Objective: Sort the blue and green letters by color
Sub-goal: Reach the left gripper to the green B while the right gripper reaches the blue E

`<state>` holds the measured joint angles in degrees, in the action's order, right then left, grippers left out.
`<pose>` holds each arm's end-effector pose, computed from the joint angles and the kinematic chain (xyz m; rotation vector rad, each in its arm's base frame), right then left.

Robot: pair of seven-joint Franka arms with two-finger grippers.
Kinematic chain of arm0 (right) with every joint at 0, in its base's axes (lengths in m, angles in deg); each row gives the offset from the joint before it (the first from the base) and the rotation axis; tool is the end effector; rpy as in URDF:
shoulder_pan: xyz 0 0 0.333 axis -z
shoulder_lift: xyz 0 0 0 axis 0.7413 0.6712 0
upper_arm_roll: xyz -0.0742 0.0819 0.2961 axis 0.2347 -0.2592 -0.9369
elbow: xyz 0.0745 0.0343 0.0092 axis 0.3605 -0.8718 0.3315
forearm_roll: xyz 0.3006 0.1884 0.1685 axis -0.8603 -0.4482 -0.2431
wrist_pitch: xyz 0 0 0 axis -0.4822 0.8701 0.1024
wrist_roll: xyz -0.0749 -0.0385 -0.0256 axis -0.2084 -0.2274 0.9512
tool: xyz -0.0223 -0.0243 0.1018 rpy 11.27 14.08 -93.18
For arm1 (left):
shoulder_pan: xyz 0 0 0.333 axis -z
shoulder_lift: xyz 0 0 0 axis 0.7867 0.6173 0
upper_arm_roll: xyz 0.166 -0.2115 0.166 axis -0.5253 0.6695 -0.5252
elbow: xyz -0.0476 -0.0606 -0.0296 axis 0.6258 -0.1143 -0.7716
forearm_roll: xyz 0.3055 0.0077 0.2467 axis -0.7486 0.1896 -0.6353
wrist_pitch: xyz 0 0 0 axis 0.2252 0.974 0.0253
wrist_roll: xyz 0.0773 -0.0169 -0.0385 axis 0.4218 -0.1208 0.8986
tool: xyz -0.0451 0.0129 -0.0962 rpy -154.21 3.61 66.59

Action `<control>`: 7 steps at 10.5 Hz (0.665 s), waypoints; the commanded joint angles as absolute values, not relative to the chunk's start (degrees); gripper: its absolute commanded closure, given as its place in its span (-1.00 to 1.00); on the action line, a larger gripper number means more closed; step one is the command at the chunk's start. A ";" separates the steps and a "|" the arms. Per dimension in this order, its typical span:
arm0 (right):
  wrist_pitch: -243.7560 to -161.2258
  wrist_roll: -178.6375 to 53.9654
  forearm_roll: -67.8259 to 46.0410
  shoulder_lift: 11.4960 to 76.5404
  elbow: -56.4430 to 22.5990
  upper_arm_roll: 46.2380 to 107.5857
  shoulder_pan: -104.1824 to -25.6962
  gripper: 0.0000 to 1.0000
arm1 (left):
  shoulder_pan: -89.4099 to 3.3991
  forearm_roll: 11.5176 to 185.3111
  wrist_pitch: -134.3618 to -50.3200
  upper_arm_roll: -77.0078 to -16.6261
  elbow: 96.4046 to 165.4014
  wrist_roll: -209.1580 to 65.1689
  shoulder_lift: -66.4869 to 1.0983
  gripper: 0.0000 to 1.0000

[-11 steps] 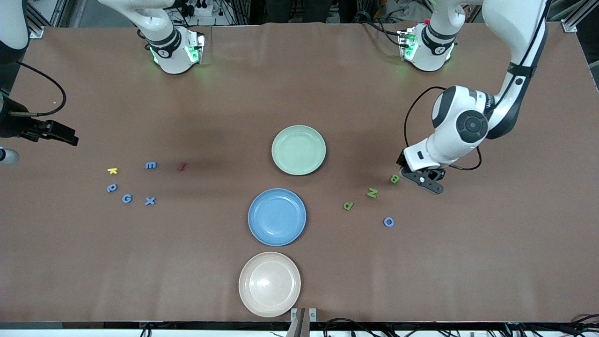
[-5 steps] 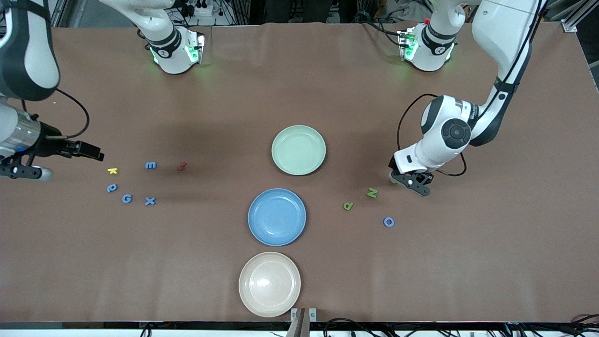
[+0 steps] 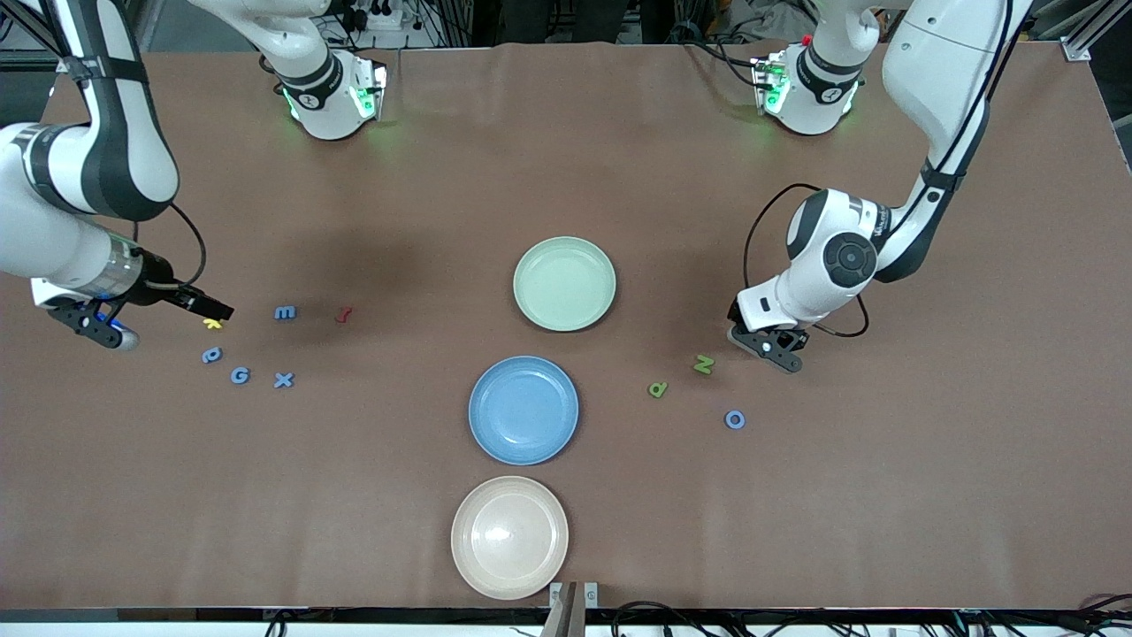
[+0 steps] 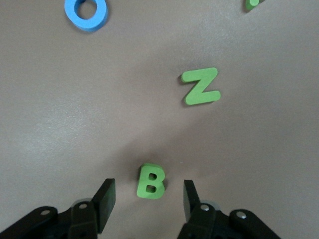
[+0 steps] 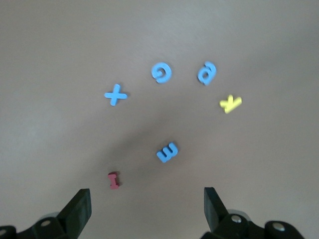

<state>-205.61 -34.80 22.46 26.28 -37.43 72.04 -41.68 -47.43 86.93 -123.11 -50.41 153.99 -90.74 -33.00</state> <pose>0.5475 -0.0613 0.3695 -2.9863 0.8321 0.1883 0.5408 -0.1888 0.2024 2.9370 -0.8452 0.0088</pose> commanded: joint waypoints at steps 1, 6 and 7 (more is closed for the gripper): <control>-207.18 -19.36 22.09 26.43 -40.93 71.81 -42.22 -1.00 | -47.49 85.21 -125.47 -50.46 155.20 -91.28 -32.65 -0.25; -222.18 1.02 21.74 28.54 -49.97 71.73 -42.83 -1.00 | -47.49 85.20 -127.66 -50.46 155.91 -91.19 -31.42 -0.06; -229.18 5.41 21.73 29.42 -53.22 71.73 -42.83 -1.00 | -47.49 85.20 -127.67 -50.46 155.91 -91.19 -31.42 -0.06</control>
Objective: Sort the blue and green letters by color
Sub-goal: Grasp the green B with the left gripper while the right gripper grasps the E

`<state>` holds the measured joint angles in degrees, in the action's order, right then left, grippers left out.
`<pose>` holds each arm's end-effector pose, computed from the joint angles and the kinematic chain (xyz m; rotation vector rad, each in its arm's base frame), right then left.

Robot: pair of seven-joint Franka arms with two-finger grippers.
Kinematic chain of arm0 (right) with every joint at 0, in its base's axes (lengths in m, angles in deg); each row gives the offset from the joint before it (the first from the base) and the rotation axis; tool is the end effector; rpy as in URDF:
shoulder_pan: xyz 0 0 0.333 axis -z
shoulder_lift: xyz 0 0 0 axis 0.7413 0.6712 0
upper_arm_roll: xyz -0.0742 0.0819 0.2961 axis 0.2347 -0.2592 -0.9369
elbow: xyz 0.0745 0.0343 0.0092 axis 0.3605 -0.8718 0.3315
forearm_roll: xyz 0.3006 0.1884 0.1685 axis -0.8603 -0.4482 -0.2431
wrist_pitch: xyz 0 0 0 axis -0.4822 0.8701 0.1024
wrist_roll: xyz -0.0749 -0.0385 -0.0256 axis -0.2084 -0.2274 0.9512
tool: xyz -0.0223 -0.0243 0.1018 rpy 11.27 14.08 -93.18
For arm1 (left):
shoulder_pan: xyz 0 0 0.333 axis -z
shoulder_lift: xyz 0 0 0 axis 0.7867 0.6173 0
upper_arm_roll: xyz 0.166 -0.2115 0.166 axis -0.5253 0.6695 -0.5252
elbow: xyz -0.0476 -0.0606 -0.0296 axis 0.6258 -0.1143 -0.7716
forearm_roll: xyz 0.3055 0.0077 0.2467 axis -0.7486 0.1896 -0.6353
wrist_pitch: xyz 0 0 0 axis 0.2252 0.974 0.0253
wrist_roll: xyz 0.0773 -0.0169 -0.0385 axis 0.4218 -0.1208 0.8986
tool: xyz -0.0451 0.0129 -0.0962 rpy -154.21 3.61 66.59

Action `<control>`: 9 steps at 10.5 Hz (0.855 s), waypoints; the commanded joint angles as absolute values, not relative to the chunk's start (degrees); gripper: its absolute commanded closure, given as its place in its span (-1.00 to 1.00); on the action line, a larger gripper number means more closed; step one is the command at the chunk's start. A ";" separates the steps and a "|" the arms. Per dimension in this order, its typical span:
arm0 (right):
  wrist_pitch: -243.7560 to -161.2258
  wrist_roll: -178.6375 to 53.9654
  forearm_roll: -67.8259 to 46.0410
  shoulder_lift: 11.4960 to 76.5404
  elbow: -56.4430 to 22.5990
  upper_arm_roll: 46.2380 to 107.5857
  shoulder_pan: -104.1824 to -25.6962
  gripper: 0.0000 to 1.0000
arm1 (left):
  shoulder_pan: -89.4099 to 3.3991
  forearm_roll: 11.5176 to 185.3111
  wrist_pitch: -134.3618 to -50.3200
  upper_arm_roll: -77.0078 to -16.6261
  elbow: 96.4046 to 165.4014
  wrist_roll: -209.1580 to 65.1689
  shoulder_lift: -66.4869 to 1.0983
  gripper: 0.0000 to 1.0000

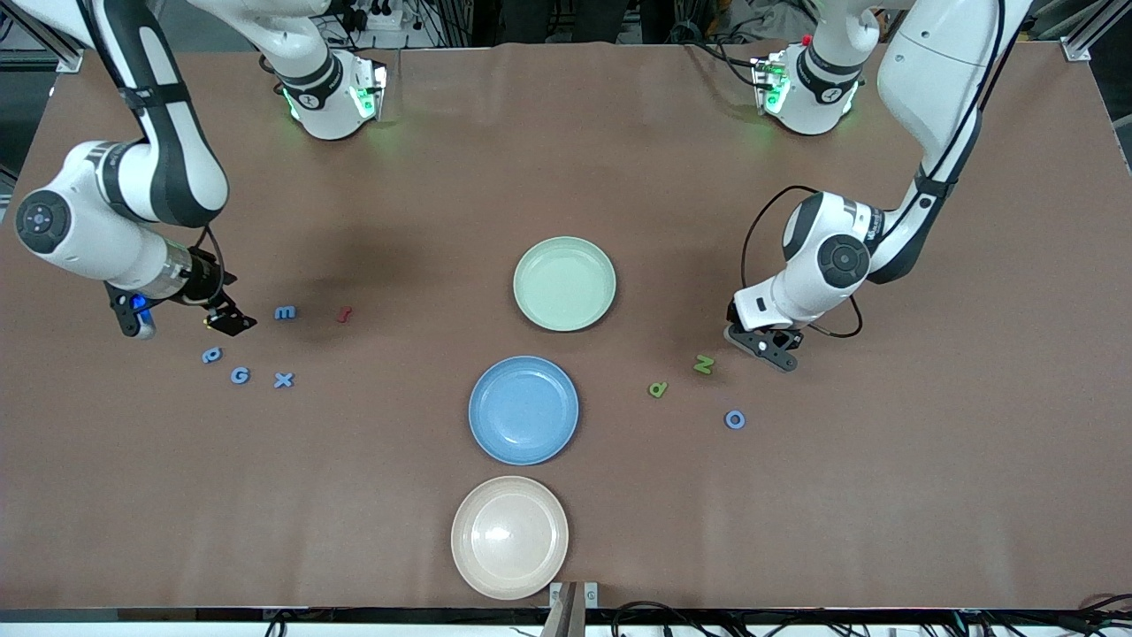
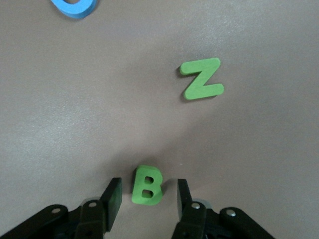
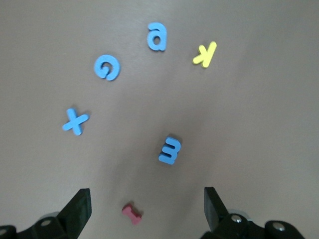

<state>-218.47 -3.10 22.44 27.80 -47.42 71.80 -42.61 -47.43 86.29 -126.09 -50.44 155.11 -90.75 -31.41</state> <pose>0.5215 -0.0494 0.2991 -2.6830 1.6211 0.1599 0.5347 -0.1884 0.1848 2.9314 -0.8550 0.0179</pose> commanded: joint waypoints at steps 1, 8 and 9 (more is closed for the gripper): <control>-232.30 8.58 21.73 30.30 -54.21 71.73 -42.83 -1.00 | -47.49 85.20 -127.76 -50.55 155.91 -91.19 -31.33 0.10; -240.48 11.42 21.30 36.45 -56.31 71.73 -41.78 -1.00 | -47.40 85.20 -127.76 -50.55 155.91 -90.40 -30.98 1.00; -241.72 11.51 21.30 36.55 -57.28 71.73 -41.78 -1.00 | -47.40 85.20 -127.76 -50.55 155.91 -90.40 -30.98 1.00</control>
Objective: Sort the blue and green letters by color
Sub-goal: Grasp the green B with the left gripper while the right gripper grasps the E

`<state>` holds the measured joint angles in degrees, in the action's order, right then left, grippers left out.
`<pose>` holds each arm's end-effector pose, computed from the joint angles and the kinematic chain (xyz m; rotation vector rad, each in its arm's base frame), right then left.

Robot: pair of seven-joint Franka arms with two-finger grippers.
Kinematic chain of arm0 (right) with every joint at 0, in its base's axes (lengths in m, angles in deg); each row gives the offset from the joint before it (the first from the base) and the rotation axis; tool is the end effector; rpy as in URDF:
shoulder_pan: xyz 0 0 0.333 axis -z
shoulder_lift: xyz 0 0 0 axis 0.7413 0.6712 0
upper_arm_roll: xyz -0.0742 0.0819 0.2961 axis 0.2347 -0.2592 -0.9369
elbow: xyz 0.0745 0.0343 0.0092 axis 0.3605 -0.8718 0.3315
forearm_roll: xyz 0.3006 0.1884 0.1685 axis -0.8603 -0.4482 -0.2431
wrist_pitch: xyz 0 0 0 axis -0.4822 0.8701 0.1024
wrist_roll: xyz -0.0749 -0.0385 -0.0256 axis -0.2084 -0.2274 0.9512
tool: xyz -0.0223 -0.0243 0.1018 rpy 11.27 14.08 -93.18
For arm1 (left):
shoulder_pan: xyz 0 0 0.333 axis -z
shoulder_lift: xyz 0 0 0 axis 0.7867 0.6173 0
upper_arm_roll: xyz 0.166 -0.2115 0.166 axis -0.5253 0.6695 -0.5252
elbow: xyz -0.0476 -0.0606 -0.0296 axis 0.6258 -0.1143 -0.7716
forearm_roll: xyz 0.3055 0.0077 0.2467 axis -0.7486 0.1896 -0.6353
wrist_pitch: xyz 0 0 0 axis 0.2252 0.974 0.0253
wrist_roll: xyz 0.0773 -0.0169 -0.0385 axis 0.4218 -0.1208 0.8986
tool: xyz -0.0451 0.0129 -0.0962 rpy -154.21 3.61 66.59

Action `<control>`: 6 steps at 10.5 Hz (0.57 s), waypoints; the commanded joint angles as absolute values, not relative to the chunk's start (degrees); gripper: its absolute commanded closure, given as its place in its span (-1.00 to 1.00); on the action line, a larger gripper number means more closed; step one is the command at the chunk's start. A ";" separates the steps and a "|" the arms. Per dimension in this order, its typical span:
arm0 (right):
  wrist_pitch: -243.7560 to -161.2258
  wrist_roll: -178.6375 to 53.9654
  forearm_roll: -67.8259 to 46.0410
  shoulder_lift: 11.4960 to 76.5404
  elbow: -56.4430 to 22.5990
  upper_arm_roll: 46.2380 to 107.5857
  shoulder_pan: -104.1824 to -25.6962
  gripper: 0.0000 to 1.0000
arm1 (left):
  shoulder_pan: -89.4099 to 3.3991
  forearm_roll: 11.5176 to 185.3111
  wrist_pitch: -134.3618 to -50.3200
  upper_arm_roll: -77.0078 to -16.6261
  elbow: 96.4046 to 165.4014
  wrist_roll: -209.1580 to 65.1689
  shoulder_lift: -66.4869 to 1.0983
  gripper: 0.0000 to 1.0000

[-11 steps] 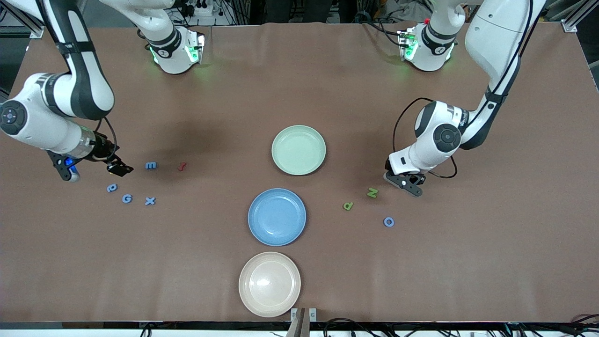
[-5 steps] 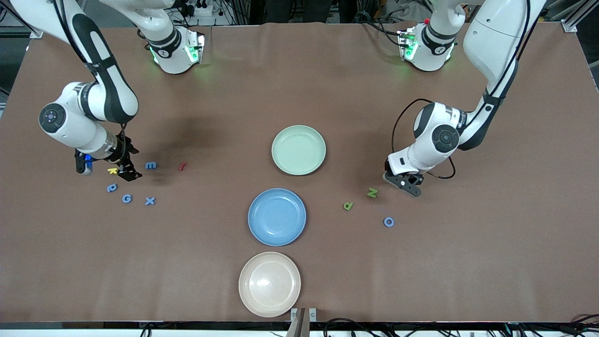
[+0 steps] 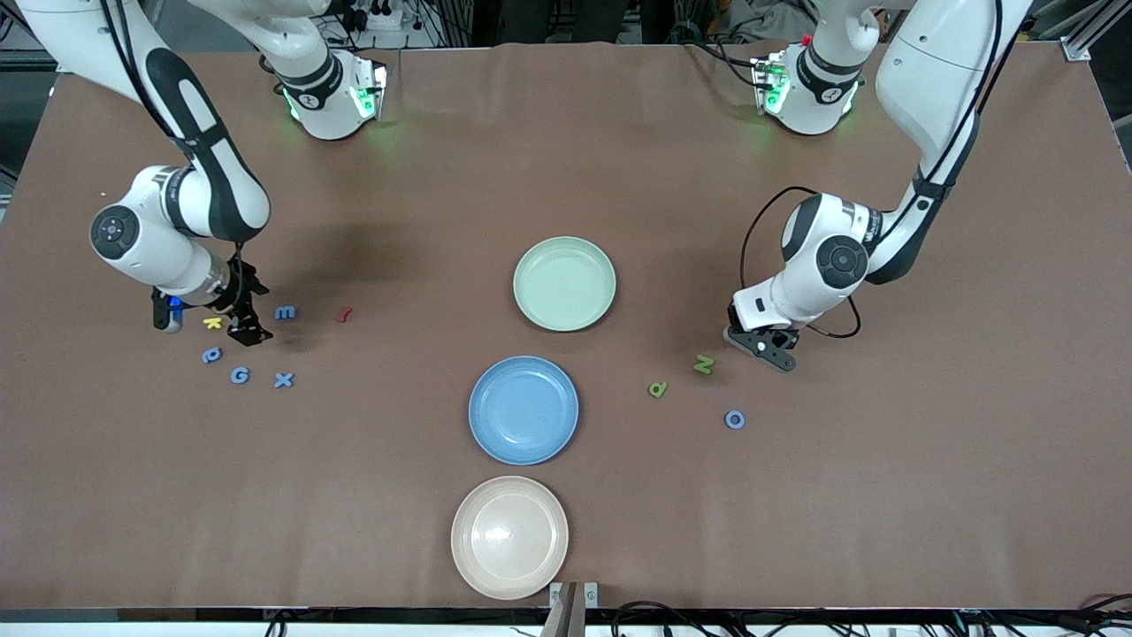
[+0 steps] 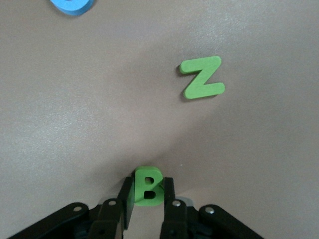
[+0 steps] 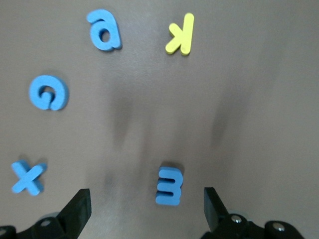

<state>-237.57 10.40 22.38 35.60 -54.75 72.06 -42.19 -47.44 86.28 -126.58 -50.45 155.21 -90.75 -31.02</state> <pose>0.4991 -0.0563 0.2085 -2.4457 1.9506 0.0527 0.5340 -0.1883 0.1812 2.9300 -0.8534 0.0181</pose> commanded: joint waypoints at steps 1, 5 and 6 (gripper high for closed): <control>-242.08 11.60 21.30 36.99 -57.56 71.73 -41.86 -1.00 | -47.57 85.20 -127.67 -50.55 155.73 -90.40 -31.33 1.00; -245.34 11.60 21.30 38.48 -58.70 71.73 -42.22 -1.00 | -45.39 85.20 -125.04 -49.51 154.68 -83.57 -35.10 1.00; -245.34 11.60 21.30 38.74 -58.79 71.73 -42.39 -0.92 | -44.85 85.20 -123.29 -47.93 153.37 -79.28 -35.46 1.00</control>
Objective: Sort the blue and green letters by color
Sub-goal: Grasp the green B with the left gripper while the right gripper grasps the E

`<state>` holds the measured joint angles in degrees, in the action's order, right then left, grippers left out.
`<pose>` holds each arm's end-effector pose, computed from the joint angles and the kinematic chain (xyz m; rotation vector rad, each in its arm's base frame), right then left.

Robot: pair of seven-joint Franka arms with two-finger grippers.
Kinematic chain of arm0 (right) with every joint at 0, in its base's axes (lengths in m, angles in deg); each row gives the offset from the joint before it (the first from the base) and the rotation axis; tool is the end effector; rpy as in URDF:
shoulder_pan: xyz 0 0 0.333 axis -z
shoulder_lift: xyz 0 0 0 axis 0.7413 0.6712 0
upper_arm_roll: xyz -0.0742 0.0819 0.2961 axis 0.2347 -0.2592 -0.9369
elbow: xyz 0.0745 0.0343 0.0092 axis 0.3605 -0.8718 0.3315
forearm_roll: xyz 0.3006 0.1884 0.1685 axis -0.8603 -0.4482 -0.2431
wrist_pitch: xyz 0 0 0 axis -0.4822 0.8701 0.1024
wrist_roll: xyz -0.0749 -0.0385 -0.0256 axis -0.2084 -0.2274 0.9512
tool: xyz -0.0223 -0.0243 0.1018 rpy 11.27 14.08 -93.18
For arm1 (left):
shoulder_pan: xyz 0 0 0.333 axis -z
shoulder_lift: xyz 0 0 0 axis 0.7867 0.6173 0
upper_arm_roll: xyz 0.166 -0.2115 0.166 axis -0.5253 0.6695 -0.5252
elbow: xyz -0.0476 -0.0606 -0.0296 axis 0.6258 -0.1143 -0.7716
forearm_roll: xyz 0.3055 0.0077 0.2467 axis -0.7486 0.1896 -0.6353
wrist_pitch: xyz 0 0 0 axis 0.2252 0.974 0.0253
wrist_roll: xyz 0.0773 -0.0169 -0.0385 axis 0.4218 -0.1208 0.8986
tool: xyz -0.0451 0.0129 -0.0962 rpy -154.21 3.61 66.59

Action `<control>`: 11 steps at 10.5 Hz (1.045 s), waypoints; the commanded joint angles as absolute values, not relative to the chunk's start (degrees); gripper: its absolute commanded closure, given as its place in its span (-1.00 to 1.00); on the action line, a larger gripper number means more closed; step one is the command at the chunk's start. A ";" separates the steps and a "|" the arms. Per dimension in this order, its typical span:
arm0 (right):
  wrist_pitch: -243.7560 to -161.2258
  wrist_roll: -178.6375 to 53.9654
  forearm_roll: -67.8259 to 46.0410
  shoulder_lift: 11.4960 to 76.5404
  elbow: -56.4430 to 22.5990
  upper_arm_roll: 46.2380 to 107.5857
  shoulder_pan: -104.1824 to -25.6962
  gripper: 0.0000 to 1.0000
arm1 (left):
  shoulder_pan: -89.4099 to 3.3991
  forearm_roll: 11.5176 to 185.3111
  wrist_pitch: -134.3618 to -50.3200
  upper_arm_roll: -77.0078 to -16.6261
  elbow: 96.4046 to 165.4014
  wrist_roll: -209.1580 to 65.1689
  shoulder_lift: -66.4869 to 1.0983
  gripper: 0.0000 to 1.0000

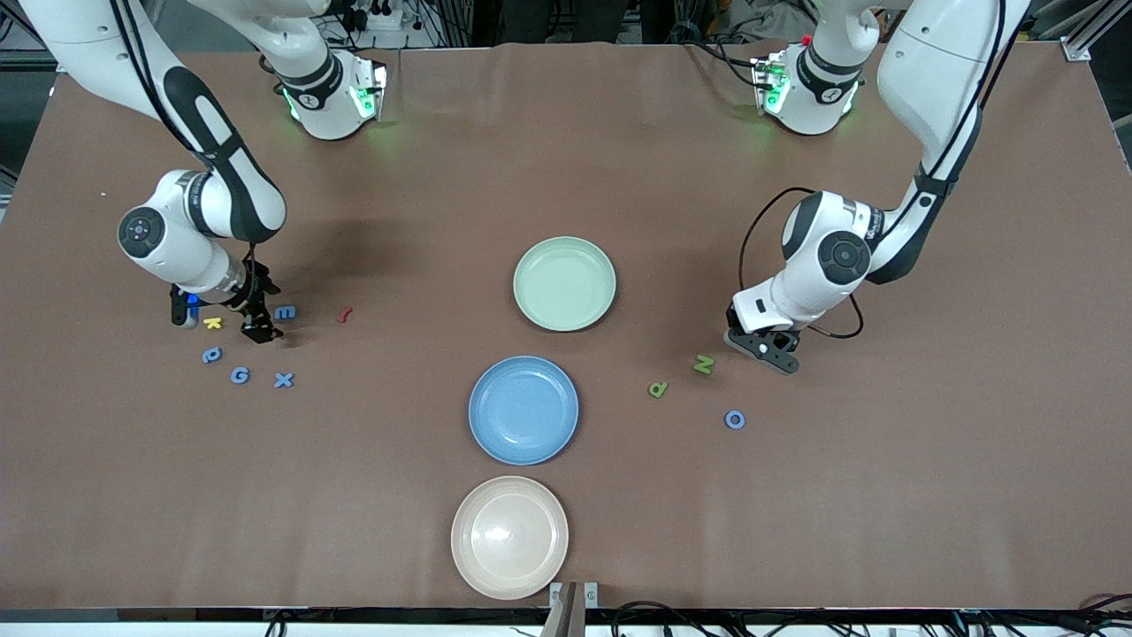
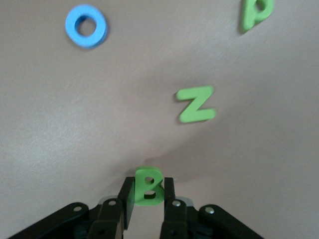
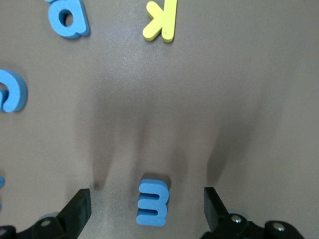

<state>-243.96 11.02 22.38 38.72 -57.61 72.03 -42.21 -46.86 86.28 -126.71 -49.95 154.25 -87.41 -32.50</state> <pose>0.4825 -0.0551 0.1750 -2.4350 1.9677 0.0379 0.5407 -0.2002 0.2022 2.9447 -0.7934 0.0816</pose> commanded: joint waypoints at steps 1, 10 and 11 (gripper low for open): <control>-246.12 11.60 21.30 39.18 -58.88 71.73 -42.48 -0.85 | -44.85 85.29 -121.27 -44.70 152.05 -73.84 -35.64 1.00; -248.59 11.51 21.30 40.59 -59.14 71.29 -43.71 0.59 | -26.06 84.15 -119.58 -39.73 142.12 -33.03 -29.32 0.42; -248.59 11.51 21.38 40.68 -59.14 71.29 -43.80 0.66 | -25.34 82.67 -119.58 -40.87 141.24 -32.66 -28.70 -0.99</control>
<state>-247.44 11.05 22.37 38.90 -58.55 71.67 -43.11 -27.75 86.07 -120.48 -38.63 145.10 -36.37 -31.90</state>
